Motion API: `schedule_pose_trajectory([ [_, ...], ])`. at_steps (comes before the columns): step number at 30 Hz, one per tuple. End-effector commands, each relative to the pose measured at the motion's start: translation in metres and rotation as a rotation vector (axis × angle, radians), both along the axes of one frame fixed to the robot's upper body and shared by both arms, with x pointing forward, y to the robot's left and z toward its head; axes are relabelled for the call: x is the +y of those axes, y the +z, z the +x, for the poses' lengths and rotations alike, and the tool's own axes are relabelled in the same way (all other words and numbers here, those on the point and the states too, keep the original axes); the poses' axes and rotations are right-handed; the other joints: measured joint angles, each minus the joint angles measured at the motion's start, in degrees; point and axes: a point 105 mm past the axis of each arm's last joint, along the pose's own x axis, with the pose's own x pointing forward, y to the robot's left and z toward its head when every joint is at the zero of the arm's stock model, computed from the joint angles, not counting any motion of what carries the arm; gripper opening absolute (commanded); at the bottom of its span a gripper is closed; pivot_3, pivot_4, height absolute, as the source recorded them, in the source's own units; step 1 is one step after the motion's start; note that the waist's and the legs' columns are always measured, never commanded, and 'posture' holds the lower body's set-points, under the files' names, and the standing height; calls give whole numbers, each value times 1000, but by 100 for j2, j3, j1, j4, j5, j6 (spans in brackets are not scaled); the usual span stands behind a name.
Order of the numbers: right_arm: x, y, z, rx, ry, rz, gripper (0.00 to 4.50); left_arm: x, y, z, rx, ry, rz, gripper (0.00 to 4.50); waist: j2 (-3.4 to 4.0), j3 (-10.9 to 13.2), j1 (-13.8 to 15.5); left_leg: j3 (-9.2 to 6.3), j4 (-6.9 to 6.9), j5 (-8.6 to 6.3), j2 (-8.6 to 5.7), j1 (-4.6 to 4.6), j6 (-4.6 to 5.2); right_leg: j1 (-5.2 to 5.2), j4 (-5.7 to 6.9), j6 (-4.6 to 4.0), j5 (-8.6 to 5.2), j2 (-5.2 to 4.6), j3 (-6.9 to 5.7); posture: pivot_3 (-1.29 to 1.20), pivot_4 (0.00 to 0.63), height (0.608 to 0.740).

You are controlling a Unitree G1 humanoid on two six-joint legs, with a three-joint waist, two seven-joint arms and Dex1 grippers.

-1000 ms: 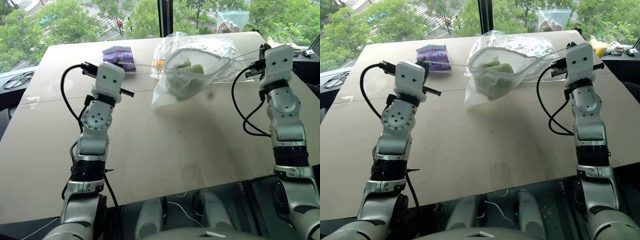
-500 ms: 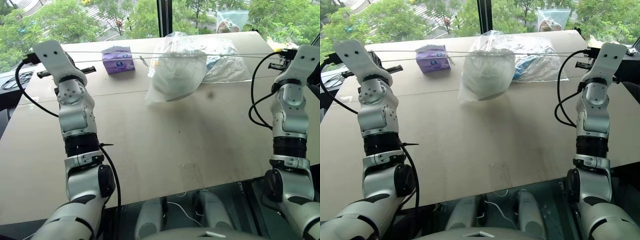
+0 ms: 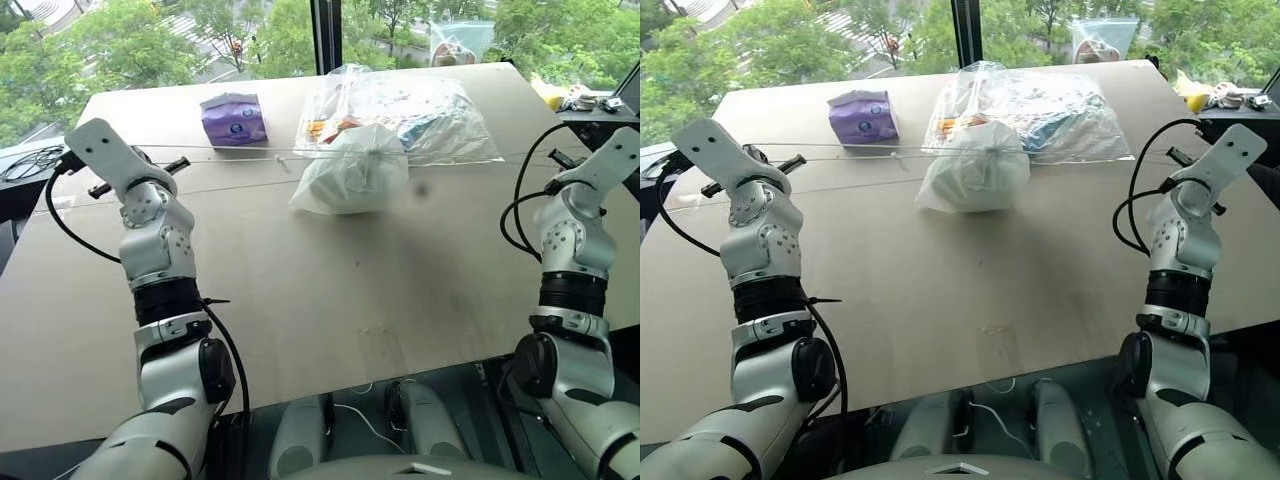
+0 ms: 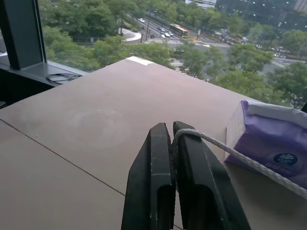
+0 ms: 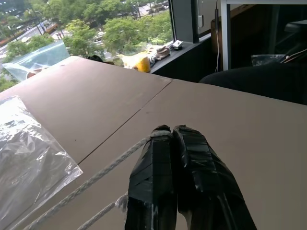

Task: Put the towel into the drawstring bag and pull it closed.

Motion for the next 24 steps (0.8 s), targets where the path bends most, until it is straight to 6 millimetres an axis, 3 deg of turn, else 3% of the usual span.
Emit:
schedule_pose_trajectory([
  [1, 32, 54, 5, -180, 373, -171, 0, -68, 28, 14, -87, -444, 161, 56, 1, 1, 20, -2, 3, 0, 0, -5, 0, 0, -1, 0, 0, -1, -3, 0, 150, 740],
  [3, 74, 58, 1, -171, 655, -373, 0, -111, 22, 11, -58, -684, 255, 56, 1, 1, 4, -2, 3, -1, -2, -4, 1, 5, -9, 0, -1, -1, -3, 0, 150, 740],
  [4, 94, 51, -6, -149, 808, -455, 313, -127, 17, 6, -38, -793, 292, 8, 1, 0, -9, 1, 0, -1, -2, -4, 2, 5, -15, 0, 0, -1, 1, 0, 150, 740],
  [5, 112, 37, -18, -111, 973, -521, 686, -138, 11, 0, -10, -871, 356, 0, 0, -2, -15, -2, -2, -3, 0, -1, 4, 8, -19, 0, 0, 0, 3, 0, 150, 740],
  [6, 123, 20, -31, -61, 1110, -563, 1030, -143, 3, -5, 26, -937, 390, 512, -3, -4, -25, -6, -7, -4, 1, 1, 6, 10, -25, 0, -1, 1, 5, 0, 150, 740],
  [7, 127, 3, -44, 7, 1221, -594, 1467, -147, -6, -12, 67, -1006, 403, 696, -5, -6, -31, -10, -14, -5, 0, 4, 6, 10, -28, -1, -1, 4, 6, 0, 150, 740],
  [8, 125, -15, -56, 82, 1301, -637, 1813, -148, -18, -21, 118, -1074, 430, 925, -4, -6, -35, -17, -17, -6, 3, 5, 5, 10, -35, -1, -1, 13, 10, 0, 150, 740],
  [10, 114, -37, -71, 195, 1385, -689, 2703, -143, -42, -39, 247, -1182, 485, 1809, -1, -3, -37, -22, -38, -6, 9, 7, 4, 7, -50, -2, -2, 22, 9, 0, 150, 740],
  [12, 94, -51, -85, 253, 1441, -719, 2813, -125, -62, -64, 369, -1267, 506, 2856, 4, 1, -45, -1, -62, -6, 8, 2, 4, -26, -54, -2, -2, 24, 25, 0, 150, 740],
  [13, 85, -55, -89, 266, 1445, -745, 2813, -118, -68, -75, 405, -1304, 489, 3105, 4, 1, -45, 2, -65, -5, 7, 4, 4, -28, -55, -3, -2, 24, 29, 0, 150, 740],
  [18, 64, -64, -95, 230, 1453, -752, 2813, -95, -98, -104, 555, -1322, 534, 3105, 3, 1, 17, -3, -62, -11, 12, 11, -7, -24, -58, -26, -16, 8, 21, 0, 150, 740],
  [24, 72, -62, -98, 119, 1469, -673, 2813, -97, -106, -115, 517, -1300, 481, 3105, 3, 1, 49, -5, -50, -19, 10, 4, -22, -22, -59, -25, -15, -10, 15, 0, 150, 740],
])
